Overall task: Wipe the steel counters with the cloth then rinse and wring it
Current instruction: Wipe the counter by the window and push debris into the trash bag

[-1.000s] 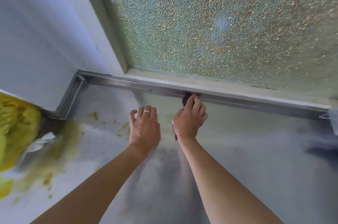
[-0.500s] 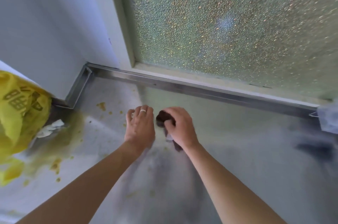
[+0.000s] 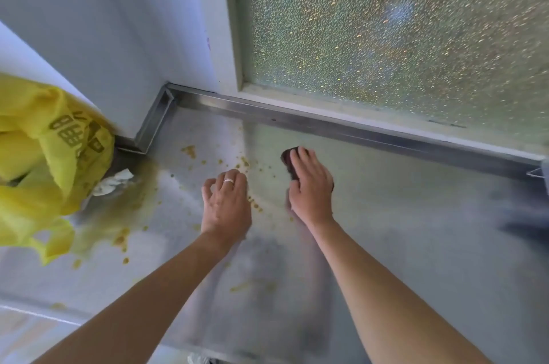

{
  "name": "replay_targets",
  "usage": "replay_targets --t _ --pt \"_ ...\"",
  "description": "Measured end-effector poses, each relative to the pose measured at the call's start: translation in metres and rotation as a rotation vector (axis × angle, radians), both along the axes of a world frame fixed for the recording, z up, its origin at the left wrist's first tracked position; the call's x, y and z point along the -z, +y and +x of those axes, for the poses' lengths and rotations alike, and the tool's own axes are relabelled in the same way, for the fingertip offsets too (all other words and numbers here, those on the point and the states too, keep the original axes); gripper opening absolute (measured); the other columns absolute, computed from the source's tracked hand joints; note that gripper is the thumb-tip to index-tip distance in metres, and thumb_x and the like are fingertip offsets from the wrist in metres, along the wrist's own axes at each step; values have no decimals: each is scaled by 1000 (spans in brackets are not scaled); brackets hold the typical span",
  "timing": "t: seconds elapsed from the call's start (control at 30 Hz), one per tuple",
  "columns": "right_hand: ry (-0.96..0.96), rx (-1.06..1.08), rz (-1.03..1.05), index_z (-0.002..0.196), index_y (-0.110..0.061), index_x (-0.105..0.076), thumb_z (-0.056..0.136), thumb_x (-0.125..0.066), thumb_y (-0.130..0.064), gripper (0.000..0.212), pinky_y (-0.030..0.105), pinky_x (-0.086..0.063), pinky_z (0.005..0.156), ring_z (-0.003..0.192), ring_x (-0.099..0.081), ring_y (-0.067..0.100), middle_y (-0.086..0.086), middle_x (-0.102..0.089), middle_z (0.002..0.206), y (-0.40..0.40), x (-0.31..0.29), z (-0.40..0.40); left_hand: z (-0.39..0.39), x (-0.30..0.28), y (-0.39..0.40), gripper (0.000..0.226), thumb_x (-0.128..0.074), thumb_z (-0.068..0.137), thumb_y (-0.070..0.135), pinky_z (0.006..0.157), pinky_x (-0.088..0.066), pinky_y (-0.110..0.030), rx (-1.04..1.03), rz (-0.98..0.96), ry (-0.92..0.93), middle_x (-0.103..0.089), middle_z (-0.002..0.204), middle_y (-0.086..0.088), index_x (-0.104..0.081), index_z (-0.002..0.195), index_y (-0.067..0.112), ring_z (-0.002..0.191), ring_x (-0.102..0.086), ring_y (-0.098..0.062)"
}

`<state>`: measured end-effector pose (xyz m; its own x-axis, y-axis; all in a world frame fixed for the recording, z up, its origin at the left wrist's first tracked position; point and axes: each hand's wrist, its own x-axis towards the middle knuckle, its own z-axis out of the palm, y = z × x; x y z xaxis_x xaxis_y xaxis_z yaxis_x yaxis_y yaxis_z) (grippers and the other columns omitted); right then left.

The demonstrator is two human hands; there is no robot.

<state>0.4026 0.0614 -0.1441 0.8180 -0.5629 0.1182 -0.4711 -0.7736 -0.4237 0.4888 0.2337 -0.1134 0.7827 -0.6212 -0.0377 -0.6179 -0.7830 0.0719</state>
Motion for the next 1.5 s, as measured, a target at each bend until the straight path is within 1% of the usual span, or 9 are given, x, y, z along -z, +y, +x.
replay_targets --t 0.23,0.33,0.53,0.67,0.8,0.9,1.17,1.4,1.5 --pt "-171 -109 124 139 -22 -62 80 -51 -7 62 31 -38 108 142 -46 10 -6 -55 149 96 -4 -15 -11 -11 23 35 -56 81 17 104 -34 -40 15 -62 2 -53 121 1 -52 116 19 114 -51 -19" --pt "-256 -89 196 125 -21 -72 85 -56 -9 45 23 -39 107 131 -56 7 -8 -66 135 126 -8 -23 -16 -15 33 34 -57 85 20 106 -32 -40 25 -43 29 -52 125 0 -52 118 18 118 -49 -19" --pt "-350 128 629 99 -20 -80 76 -46 -1 45 38 -56 93 99 -71 8 -8 -78 102 117 -46 -34 -27 -26 47 32 -55 83 14 104 -32 -41 36 -84 44 -53 122 -2 -56 116 16 114 -51 -22" --pt "-458 367 477 107 -18 -76 81 -42 -5 45 41 -54 98 106 -68 16 -8 -74 110 68 -60 -55 -23 -23 54 26 -56 89 15 103 -29 -41 23 -97 12 -55 121 -3 -58 115 16 112 -53 -23" --pt "-279 500 257 127 -6 -67 79 -37 -8 57 38 -40 114 129 -56 32 10 -64 136 33 -32 -83 -20 -18 62 24 -53 92 16 102 -28 -39 33 -97 -3 -55 119 1 -58 116 19 110 -53 -19" --pt "-102 438 124 141 -5 -57 78 -36 -7 66 44 -36 113 145 -42 31 11 -49 154 46 -9 -87 -16 -14 72 29 -54 90 15 103 -25 -38 32 -85 16 -53 120 1 -57 118 20 112 -51 -19" --pt "-169 105 96 140 -11 -60 76 -44 -9 66 39 -43 108 142 -48 24 6 -55 150 150 -6 -47 -16 -10 86 44 -51 79 6 105 -25 -38 60 -24 54 -48 124 0 -52 121 19 115 -47 -19" --pt "-291 -39 318 117 -15 -75 78 -43 0 53 34 -55 93 113 -69 17 -1 -73 122 205 -26 -33 -17 -20 81 21 -47 98 17 104 -28 -37 19 -148 121 -52 121 2 -52 118 22 114 -52 -20" --pt "-282 88 691 102 -22 -77 77 -39 -1 50 32 -57 78 83 -69 12 -7 -77 92 200 -47 -34 -15 -32 77 31 -41 93 10 103 -30 -39 -4 -211 157 -53 122 -1 -52 121 19 115 -51 -23"
